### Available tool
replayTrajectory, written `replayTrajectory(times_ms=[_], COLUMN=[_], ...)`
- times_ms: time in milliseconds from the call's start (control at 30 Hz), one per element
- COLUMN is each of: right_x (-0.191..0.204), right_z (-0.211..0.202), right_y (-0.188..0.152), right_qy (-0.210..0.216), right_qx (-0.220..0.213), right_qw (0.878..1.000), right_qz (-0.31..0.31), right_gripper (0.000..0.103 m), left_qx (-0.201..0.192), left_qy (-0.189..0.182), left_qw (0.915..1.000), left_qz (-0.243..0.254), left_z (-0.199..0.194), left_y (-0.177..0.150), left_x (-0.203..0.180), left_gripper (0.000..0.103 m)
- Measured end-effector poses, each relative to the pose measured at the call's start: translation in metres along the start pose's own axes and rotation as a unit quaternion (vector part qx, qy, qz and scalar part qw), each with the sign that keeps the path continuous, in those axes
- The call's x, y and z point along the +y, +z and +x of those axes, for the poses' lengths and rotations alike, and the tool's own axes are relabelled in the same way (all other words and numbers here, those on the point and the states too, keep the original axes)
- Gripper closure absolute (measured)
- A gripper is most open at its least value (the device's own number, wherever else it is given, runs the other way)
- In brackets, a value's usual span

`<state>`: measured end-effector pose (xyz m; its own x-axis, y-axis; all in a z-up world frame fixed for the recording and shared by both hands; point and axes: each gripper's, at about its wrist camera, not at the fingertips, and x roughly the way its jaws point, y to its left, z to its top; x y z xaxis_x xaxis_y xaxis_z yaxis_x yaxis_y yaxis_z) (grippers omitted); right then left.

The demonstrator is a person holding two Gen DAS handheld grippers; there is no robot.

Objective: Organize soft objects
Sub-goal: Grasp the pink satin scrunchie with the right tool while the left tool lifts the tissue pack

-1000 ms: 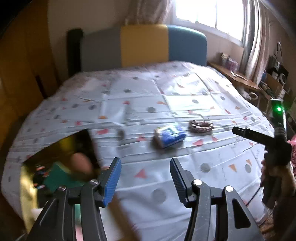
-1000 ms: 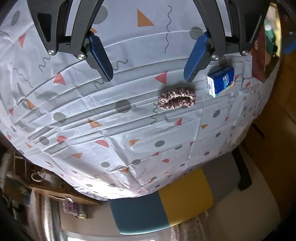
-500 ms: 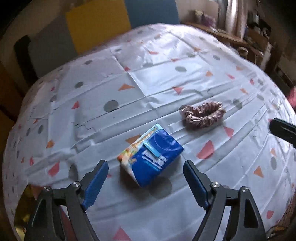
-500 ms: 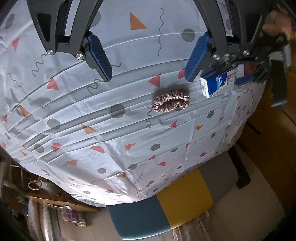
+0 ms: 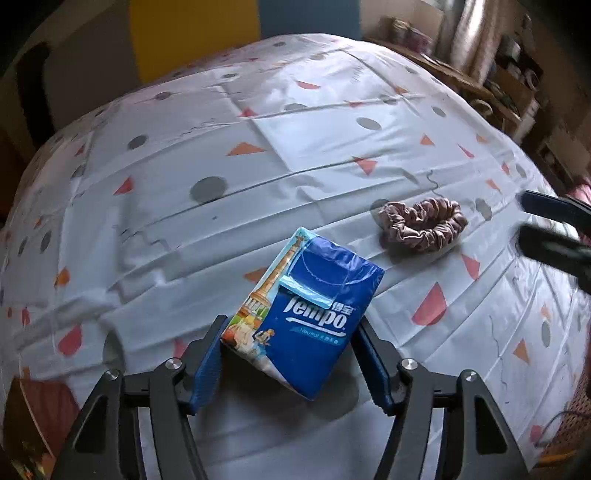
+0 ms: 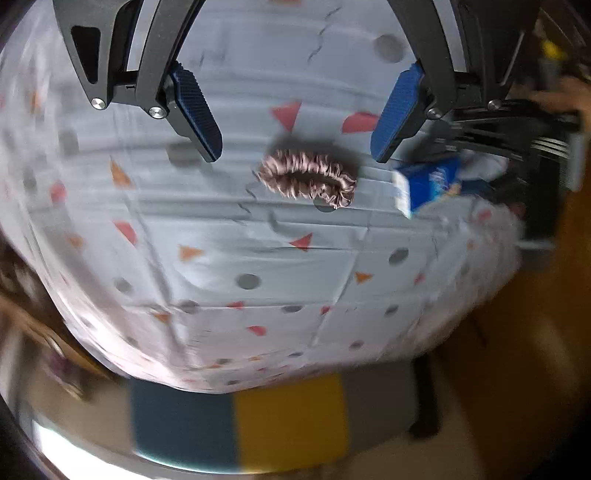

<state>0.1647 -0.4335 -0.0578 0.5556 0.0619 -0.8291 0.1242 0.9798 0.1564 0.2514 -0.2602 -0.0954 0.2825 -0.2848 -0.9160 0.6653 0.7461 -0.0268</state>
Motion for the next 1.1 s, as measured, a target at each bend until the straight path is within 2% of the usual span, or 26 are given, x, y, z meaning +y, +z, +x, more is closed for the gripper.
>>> replayTrajectory(times_ms=[200, 367, 433, 467, 500, 567, 600, 833, 1100], right_x=[0.021, 0.030, 0.030, 0.032, 0.034, 0.036, 0.037, 0.055, 0.096], right_z=[0.052, 0.078, 0.085, 0.090, 0.088, 0.082, 0.079, 0.050, 0.009], right_y=[0.021, 0.029, 0.028, 0.025, 0.024, 0.023, 0.021, -0.004, -0.044], right_qy=[0.000, 0.005, 0.010, 0.013, 0.008, 0.016, 0.003, -0.004, 0.032], right_qx=[0.049, 0.072, 0.087, 0.102, 0.092, 0.085, 0.089, 0.082, 0.072], right_qw=[0.993, 0.989, 0.988, 0.987, 0.987, 0.988, 0.989, 0.992, 0.993], right_qz=[-0.104, -0.126, -0.125, -0.127, -0.130, -0.126, -0.119, -0.100, -0.085], right_gripper=[0.014, 0.011, 0.022, 0.033, 0.056, 0.086, 0.086, 0.086, 0.086], left_qx=[-0.029, -0.061, -0.073, -0.079, -0.089, -0.109, -0.117, -0.165, -0.174], left_qy=[-0.009, 0.010, 0.012, 0.018, 0.029, 0.043, 0.051, 0.085, 0.091], left_qw=[0.9986, 0.9966, 0.9952, 0.9944, 0.9932, 0.9907, 0.9893, 0.9794, 0.9746], left_qz=[-0.043, -0.055, -0.063, -0.068, -0.070, -0.069, -0.070, -0.079, -0.107], left_z=[-0.037, -0.074, -0.086, -0.093, -0.101, -0.120, -0.127, -0.177, -0.201], left_y=[-0.012, -0.027, -0.031, -0.033, -0.037, -0.046, -0.050, -0.089, -0.138], left_x=[0.005, 0.005, 0.007, 0.007, 0.006, 0.006, 0.006, -0.001, 0.002], left_gripper=[0.037, 0.037, 0.037, 0.037, 0.037, 0.037, 0.037, 0.037, 0.037])
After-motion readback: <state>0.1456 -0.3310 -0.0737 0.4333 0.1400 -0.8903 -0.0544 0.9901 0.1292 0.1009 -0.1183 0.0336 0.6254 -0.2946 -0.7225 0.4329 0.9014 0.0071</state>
